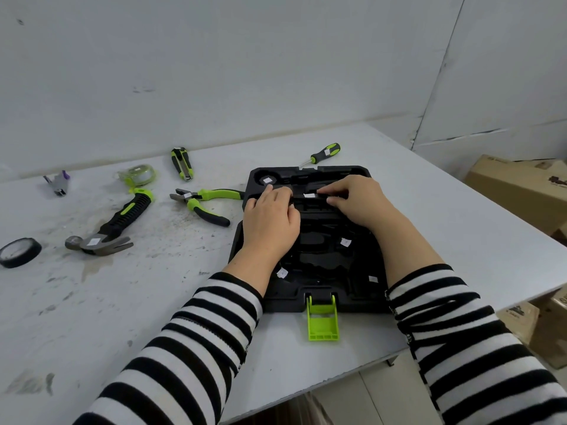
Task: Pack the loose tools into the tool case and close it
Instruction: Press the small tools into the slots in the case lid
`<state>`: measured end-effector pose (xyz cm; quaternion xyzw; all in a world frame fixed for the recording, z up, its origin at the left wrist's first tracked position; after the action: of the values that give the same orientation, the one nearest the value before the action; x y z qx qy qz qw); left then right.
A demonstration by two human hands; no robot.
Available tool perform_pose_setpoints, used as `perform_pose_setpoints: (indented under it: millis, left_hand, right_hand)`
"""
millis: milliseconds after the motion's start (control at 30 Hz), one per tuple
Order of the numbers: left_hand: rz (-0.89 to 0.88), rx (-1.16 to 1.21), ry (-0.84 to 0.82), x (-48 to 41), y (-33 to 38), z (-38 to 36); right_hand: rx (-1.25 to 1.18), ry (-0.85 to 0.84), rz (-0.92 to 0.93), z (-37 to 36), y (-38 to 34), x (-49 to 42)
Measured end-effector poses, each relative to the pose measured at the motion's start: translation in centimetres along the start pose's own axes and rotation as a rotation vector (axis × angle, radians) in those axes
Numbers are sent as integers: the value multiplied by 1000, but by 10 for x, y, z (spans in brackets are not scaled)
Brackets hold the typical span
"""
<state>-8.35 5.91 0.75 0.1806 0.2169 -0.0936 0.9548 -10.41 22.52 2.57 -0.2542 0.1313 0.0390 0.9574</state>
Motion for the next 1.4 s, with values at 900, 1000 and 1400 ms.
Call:
perform_pose_setpoints:
  millis: [900,1000,1400]
  left_hand:
    - [141,74,-56,-3,-9,6]
    - [158,55,-123,-6,-12,7]
    - [-19,4,-351,-19,-12,-10]
  right_hand:
    - [48,379,-181,19,14,-6]
    - [75,292,-138,11,10,-9]
    - [321,166,-151,4,2,-11]
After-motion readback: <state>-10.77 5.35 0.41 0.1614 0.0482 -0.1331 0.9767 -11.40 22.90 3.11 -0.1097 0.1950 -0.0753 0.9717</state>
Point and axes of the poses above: each hand's wrist, its own x-axis away from the middle knuckle, its own z-axis out of the back of the hand, y = z × x, the point moved 6 cm from there along -x, towards the middle knuckle, and after that the axes turned 5 degrees about y, right-handed, at the moved point
